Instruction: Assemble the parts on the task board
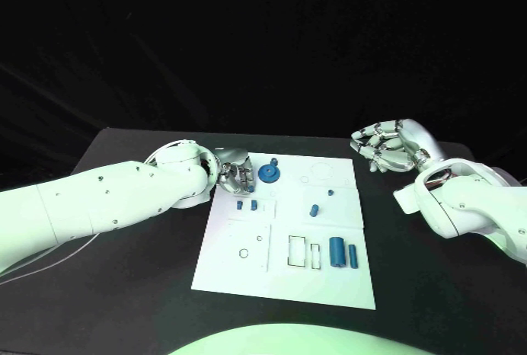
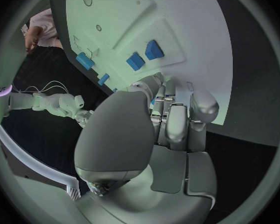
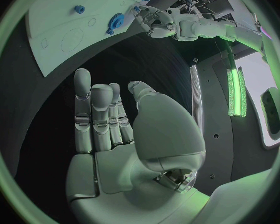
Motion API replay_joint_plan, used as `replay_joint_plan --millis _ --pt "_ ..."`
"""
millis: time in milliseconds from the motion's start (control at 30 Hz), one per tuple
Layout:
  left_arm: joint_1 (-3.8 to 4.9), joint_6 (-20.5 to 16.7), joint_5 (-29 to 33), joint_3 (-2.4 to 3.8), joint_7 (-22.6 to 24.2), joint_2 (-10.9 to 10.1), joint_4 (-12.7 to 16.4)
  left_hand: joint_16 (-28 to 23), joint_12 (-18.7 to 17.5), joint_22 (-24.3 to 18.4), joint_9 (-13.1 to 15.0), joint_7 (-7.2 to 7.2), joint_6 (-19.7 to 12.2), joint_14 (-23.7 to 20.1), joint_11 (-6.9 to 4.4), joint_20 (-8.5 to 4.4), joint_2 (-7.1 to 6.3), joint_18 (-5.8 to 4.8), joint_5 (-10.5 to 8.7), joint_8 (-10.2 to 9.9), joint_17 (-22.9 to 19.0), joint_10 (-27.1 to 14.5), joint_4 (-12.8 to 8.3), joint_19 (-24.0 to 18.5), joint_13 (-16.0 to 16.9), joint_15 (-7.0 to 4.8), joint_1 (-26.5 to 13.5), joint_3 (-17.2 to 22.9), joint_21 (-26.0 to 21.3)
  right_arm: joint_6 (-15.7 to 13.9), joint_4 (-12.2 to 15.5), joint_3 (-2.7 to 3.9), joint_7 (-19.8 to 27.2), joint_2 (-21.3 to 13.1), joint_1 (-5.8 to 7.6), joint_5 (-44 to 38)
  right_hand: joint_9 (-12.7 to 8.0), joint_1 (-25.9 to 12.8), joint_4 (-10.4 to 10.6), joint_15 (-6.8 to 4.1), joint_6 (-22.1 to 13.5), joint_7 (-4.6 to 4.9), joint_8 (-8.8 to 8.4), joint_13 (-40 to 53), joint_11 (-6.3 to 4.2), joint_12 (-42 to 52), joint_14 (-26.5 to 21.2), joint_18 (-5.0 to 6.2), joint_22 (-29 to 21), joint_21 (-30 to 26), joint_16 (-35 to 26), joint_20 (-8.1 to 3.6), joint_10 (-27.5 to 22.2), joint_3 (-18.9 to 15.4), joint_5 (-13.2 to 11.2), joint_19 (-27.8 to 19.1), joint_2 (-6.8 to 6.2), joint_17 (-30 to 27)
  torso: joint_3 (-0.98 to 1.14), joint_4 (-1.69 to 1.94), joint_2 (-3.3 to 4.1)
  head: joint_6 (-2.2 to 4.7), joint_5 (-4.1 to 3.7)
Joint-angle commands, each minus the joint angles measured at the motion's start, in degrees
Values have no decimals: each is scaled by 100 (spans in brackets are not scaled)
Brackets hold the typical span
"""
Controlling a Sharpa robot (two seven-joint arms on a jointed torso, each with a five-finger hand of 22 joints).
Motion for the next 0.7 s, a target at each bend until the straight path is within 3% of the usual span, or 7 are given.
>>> replay_joint_plan --millis 33,333,433,500,600,700 --pt "0 50 18 3 -26 3 10 -21 -45 2 -23 0 -62 -13 49 13 -9 -100 18 -61 -11 4 -11 -30 -6 39 -75 33 -23 45 7 1 43 0 -3 -42 9 53 13 2 -30 14 26 -7 -9 37 -3 53 7 -16 6 4 -31 36 35 -15 -7 7 -3 1 0 1 0" --pt "0 20 28 3 -48 -24 10 -27 -79 -8 -90 39 -208 -23 69 21 -35 -97 19 -185 -41 -1 -16 -39 -5 53 -98 63 -32 72 -7 1 26 2 -3 -65 6 74 -4 2 -52 15 26 -15 -9 41 -15 62 -27 -73 -39 5 -47 44 39 -33 -22 -26 0 0 1 0 3" --pt "0 -60 53 3 -23 -67 18 -32 -93 -18 -125 63 -279 -31 85 29 -52 -96 19 -246 -59 -2 -23 -46 -2 66 -104 78 -39 274 -23 1 -112 1 -3 -173 3 202 -99 7 -85 29 33 -85 2 -62 -27 64 -36 -105 -55 5 -176 107 -4 -38 -46 -11 0 -3 -1 7 -2" --pt "0 -153 108 4 24 -102 26 -41 -97 -28 -142 74 -320 -38 91 32 -61 -93 19 -276 -83 1 -25 -52 1 72 -107 83 -46 463 -39 1 -228 5 -3 -309 1 303 -177 9 -100 44 38 -208 11 -251 26 44 50 8 76 3 -308 168 -140 26 -64 137 0 -3 -3 7 -19" --pt "2 -370 322 6 155 -188 53 -120 -146 -198 -168 98 -363 -103 123 42 -84 -56 19 -313 -256 -69 -13 -151 -13 96 -133 89 -166 908 -70 1 -467 23 -3 -765 -34 538 -370 30 -101 99 -20 -697 25 -882 254 -73 557 726 583 -8 -409 364 -697 415 -100 643 -5 -9 -5 19 -55" --pt "5 -640 744 14 309 -296 88 -258 -194 -359 -174 113 -317 -216 150 55 -70 -22 22 -301 -540 -147 -8 -249 -30 118 -132 125 -286 1385 -86 1 -702 39 -4 -1354 -83 698 -552 27 34 88 -113 -1326 79 -1646 397 -192 1105 1476 1001 -4 -357 594 -866 753 -180 1034 -1 -2 -10 13 -127"
